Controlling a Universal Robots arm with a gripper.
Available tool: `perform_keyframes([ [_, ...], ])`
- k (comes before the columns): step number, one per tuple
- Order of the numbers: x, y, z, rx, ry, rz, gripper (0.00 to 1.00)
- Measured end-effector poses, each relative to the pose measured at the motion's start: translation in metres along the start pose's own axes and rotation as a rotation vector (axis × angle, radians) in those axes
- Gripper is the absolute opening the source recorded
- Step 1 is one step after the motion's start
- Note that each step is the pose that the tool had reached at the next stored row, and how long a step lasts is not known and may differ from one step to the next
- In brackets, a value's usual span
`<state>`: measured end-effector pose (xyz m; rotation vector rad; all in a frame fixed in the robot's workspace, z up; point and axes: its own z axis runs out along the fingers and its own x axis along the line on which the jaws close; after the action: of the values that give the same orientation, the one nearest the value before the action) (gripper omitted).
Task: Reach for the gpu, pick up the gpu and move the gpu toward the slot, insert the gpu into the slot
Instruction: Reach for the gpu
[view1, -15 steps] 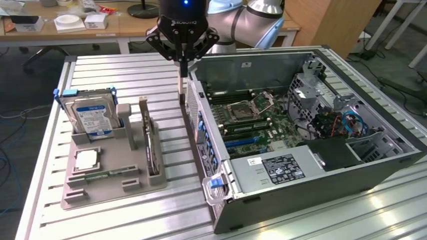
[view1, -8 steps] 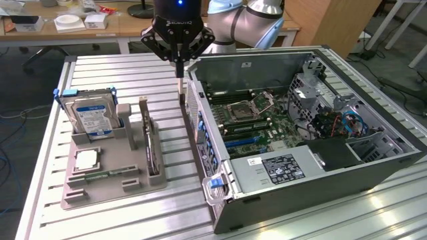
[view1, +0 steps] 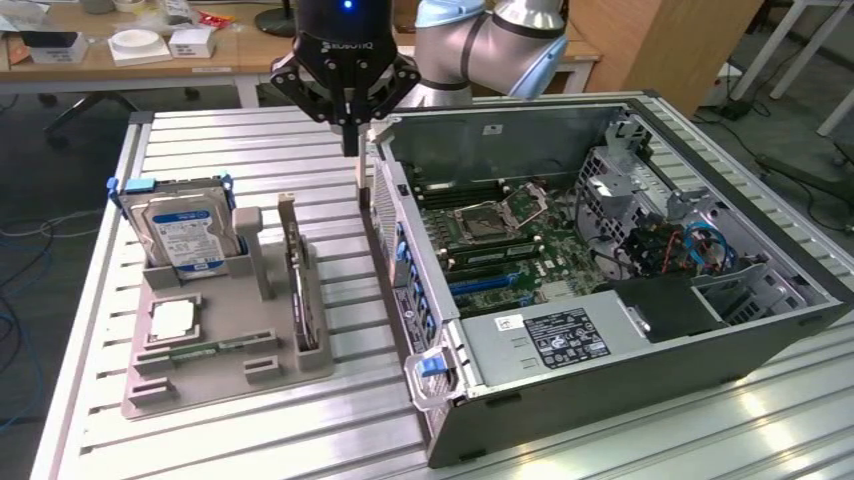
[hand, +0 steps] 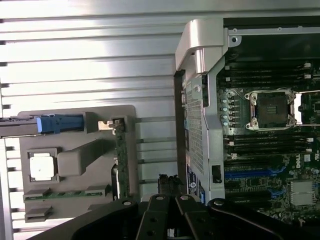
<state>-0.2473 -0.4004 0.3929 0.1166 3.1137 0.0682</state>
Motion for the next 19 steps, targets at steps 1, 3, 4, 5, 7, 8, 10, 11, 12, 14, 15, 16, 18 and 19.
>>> perform_keyframes([
  [1, 0.001, -0.0001, 0.0, 0.0, 0.0, 0.0, 0.1],
  [3, 0.003, -0.0003, -0.0001, 0.0, 0.0, 0.0, 0.1],
  [4, 0.004, -0.0005, -0.0001, 0.0, 0.0, 0.0, 0.1],
  [5, 0.006, -0.0006, -0.0001, 0.0, 0.0, 0.0, 0.1],
  [7, 0.008, -0.0008, -0.0001, 0.0, -0.0001, 0.0, 0.1],
  [8, 0.009, -0.0009, -0.0001, 0.0, 0.0, 0.0, 0.1],
  [10, 0.011, -0.0011, -0.0002, 0.0, 0.0, 0.0, 0.1],
  [11, 0.012, -0.0013, -0.0001, 0.0, 0.0, 0.0, 0.1],
  [12, 0.013, -0.0014, -0.0002, 0.0, 0.0, 0.0, 0.1],
  [14, 0.016, -0.0016, -0.0002, 0.0, 0.0, 0.0, 0.1],
  [15, 0.017, -0.0018, -0.0002, -0.0001, -0.0001, 0.0, 0.1],
  [16, 0.018, -0.0019, -0.0002, 0.0, 0.0, 0.0, 0.1],
  [18, 0.02, -0.0021, -0.0003, 0.0, 0.0, 0.0, 0.1],
  [19, 0.021, -0.0022, -0.0003, 0.0, 0.0, 0.0, 0.1],
])
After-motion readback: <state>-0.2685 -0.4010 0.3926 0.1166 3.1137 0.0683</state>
